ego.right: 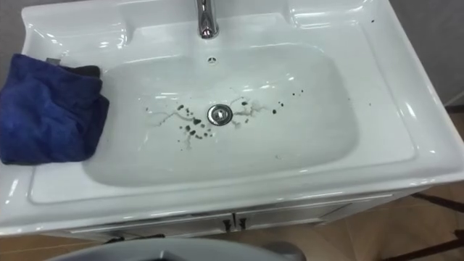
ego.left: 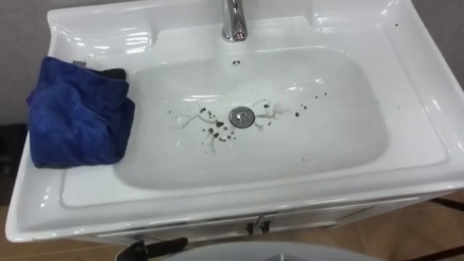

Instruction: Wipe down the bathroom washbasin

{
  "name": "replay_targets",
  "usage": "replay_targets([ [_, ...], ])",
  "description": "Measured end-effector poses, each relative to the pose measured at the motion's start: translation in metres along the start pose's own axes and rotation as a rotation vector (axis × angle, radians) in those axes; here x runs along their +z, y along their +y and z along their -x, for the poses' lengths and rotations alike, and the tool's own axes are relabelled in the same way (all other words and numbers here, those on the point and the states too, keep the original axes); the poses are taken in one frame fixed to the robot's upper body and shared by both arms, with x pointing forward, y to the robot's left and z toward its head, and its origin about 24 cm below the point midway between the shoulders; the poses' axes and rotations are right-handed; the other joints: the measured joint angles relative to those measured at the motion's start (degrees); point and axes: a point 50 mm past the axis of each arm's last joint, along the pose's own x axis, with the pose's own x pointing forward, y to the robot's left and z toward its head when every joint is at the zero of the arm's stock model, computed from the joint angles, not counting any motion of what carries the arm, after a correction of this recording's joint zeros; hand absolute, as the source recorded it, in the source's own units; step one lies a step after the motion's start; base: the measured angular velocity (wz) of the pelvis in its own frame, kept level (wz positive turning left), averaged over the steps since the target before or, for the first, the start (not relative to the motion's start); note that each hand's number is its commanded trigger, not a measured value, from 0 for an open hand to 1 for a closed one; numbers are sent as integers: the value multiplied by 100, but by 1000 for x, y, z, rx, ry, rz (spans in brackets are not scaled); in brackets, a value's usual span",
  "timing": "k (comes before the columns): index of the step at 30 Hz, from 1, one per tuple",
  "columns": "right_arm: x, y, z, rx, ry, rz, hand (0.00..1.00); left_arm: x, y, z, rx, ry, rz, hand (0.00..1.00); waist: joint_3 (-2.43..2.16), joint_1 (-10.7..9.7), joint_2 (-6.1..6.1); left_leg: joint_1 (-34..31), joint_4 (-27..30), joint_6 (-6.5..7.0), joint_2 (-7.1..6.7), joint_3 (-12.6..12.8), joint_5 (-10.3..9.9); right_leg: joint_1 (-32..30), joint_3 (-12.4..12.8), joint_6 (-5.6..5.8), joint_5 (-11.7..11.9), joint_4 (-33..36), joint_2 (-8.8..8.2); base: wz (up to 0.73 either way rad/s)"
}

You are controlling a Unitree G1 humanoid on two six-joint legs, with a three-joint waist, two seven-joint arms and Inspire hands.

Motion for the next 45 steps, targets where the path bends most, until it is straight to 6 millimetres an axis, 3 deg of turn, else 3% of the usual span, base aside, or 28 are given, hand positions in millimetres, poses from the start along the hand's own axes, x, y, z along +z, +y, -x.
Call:
replay_targets([
  [6, -1, 0, 0, 2, 3, 2, 0, -4, 2, 0, 21, 8, 60, 0, 3, 38, -7, 6, 0, 0, 0, 12, 0, -4, -12, 0, 0, 4, 1, 0],
  [14, -5, 0, 0, 13, 25, -1, 0, -15, 15, 2, 94, 39, 143, 0, -5, 283, -32, 3, -10, -1, 1, -26, -1, 11, -59, -1, 0, 0, 3, 2],
  [18, -7, 0, 0, 18, 30, 0, 0, -49, 35, 10, 198, 127, 246, 0, -6, 343, -55, 11, 69, 0, -18, -129, -2, 92, -125, 0, 0, -11, -17, 9],
  [21, -9, -2, 0, 13, 48, 13, 0, -59, 43, 13, 259, 156, 272, 0, -8, 596, -27, 2, 97, 1, -40, -282, -3, 148, -194, 3, -2, -11, -37, 25],
  [22, -10, -3, 0, 12, 55, 14, 0, -60, 47, 14, 286, 160, 309, 0, 18, 700, 2, 2, 114, 2, -46, -344, -4, 187, -203, 15, -9, -14, -40, 22],
  [27, -8, -12, 2, -9, 57, 50, 0, -63, 67, 20, 421, 155, 476, 0, 33, 899, 92, -25, 152, -21, -68, -485, 0, 303, -288, -8, -35, -110, -36, 17],
  [29, -4, -21, 3, -32, 44, 52, 0, -59, 79, 23, 493, 135, 498, 0, 39, 915, 96, -35, 166, -32, -75, -508, 10, 279, -342, -11, -47, -110, -45, 15],
  [31, 2, -29, 5, -53, 19, 53, 0, -52, 97, 29, 597, 83, 532, 0, -19, 940, 196, -79, 167, -43, -78, -584, 24, 257, -371, -19, -53, -102, -44, 9],
  [36, 12, -40, 8, -94, -44, 33, 0, -22, 126, 43, 798, -74, 615, 0, -90, 1076, 328, -136, 180, -47, -83, -617, 33, 197, -426, -21, -54, -93, -45, 5],
  [40, 12, -45, 9, -128, -80, 40, 0, 16, 148, 61, 946, -266, 671, 0, -90, 1136, 424, -90, 160, -47, -102, -730, 34, 297, -503, 6, -70, -104, -56, 15],
  [45, 7, -48, 10, -148, -103, 20, 0, 56, 156, 83, 1053, -464, 749, 0, -75, 1111, 498, -88, 149, -45, -123, -734, 33, 289, -503, 18, -88, -109, -76, 0],
])
